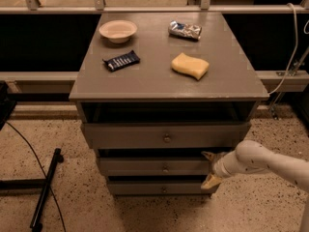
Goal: Open middle drawer
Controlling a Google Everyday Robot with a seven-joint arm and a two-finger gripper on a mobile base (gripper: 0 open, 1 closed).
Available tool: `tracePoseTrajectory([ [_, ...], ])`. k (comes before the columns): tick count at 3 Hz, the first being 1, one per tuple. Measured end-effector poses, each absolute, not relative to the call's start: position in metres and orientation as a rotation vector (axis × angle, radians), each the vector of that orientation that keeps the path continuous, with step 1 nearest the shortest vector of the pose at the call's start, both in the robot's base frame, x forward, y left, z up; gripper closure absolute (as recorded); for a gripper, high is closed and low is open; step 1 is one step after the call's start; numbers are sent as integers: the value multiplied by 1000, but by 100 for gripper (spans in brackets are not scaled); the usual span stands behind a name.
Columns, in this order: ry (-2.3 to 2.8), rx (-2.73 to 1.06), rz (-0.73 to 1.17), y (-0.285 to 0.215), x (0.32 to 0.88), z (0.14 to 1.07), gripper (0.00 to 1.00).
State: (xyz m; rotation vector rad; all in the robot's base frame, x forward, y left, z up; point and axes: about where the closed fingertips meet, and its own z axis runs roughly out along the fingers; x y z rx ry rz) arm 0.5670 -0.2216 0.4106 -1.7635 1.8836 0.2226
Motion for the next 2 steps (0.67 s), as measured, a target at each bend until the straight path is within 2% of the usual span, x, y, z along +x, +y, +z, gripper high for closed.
tracePoseTrajectory([
  [1,1877,-1775,222,-219,567,410,41],
  [2,1868,-1783,233,-221,557,411,50],
])
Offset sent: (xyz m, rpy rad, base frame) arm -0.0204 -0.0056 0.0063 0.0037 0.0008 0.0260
